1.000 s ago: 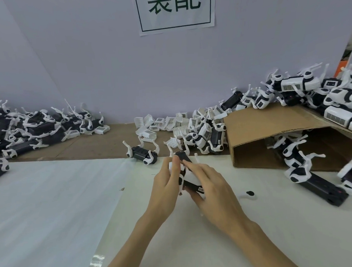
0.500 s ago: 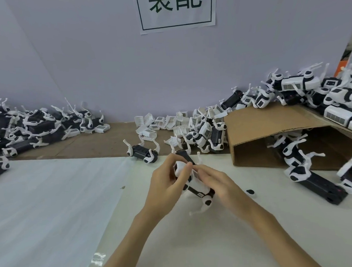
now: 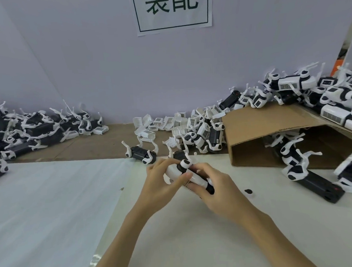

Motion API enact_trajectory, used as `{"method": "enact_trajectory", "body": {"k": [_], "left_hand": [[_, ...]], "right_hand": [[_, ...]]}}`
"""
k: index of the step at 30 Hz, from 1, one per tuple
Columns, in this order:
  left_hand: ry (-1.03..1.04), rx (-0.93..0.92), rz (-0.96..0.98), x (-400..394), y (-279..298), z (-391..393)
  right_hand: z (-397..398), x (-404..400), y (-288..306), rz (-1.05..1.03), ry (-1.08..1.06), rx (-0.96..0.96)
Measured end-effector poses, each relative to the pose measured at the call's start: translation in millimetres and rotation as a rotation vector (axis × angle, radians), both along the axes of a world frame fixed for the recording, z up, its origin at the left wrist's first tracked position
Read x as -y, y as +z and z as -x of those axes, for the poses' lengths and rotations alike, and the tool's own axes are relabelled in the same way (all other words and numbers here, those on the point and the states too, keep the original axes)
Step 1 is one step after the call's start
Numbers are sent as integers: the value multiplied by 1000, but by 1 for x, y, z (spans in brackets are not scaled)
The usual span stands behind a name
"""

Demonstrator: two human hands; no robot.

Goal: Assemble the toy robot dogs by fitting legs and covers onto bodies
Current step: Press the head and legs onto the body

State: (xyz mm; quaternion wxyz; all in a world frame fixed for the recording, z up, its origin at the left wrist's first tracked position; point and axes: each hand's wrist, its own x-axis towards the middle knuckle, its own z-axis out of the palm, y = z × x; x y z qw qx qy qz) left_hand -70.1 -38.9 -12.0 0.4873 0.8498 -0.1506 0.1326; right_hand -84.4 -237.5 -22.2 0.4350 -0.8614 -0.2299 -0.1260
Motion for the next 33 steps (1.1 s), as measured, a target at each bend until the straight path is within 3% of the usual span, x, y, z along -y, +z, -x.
{"method": "enact_trajectory", "body": {"k": [4, 7, 9, 12, 15, 20, 24, 28, 33], "left_hand": [[64, 28, 55, 0, 5, -2], [120, 66, 25, 0, 6, 0], [4, 49, 22, -1, 6, 1], [-265, -126, 148, -7, 6, 1], [-199, -106, 229, -6, 5, -2], [139, -37, 208, 9, -2, -5], [194, -44, 119, 20, -8, 0], [116, -64, 222, 20, -5, 1], [100, -47, 265, 22, 1, 6]], "right_hand": [[1, -4, 5, -34, -26, -53], [1, -3, 9, -156, 32, -236], [2, 0, 13, -277, 105, -388], [6, 7, 20, -476, 275, -542], [4, 8, 18, -591, 325, -630], [2, 0, 7, -221, 58, -162], [3, -17, -11, 148, -233, 189], [-5, -11, -3, 101, -255, 142], [-7, -2, -6, 64, -131, 80]]}}
